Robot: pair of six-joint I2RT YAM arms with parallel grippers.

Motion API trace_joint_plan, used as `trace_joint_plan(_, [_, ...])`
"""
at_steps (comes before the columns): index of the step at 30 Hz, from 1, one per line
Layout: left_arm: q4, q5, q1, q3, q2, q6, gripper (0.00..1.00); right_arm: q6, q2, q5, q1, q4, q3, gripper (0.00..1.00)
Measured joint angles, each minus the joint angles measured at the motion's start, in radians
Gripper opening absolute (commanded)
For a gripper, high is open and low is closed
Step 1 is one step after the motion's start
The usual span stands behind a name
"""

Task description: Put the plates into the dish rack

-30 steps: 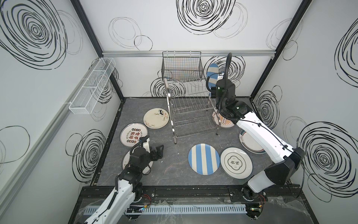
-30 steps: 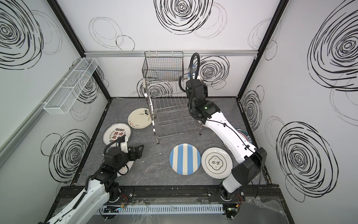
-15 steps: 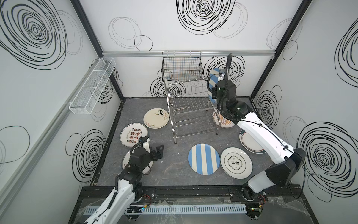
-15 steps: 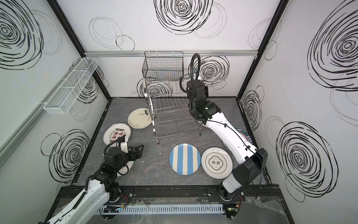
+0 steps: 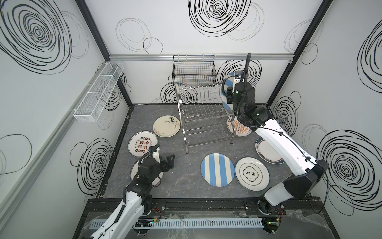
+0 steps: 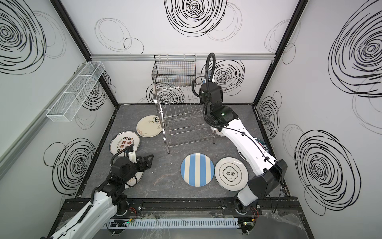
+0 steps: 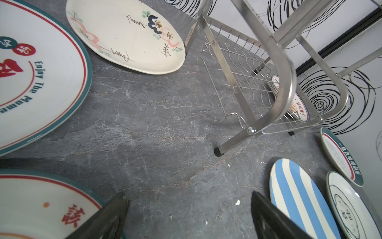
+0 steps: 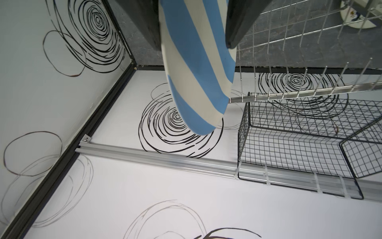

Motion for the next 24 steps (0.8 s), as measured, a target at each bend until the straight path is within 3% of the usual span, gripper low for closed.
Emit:
trace_joint_plan(7, [0.000,0.000,0.001,0.000,-0.006,0.000,0.96,0.007,-0.020,-0.060,0.000,-0.044,0.051,0.65])
trace_joint_plan(16, [0.000,0.000,0.001,0.000,-0.013,0.000,0.96,0.059,-0.144,-0.252,0.021,-0.106,0.040,0.69])
trace_joint_plan(20, [0.000,0.000,0.001,0.000,-0.013,0.000,0.96,0.071,-0.256,-0.361,0.068,-0.087,-0.057,0.73])
trace_joint_plan(24, [0.000,0.000,0.002,0.000,-0.013,0.000,0.96,0.082,-0.437,-0.557,0.179,-0.009,-0.303,0.74])
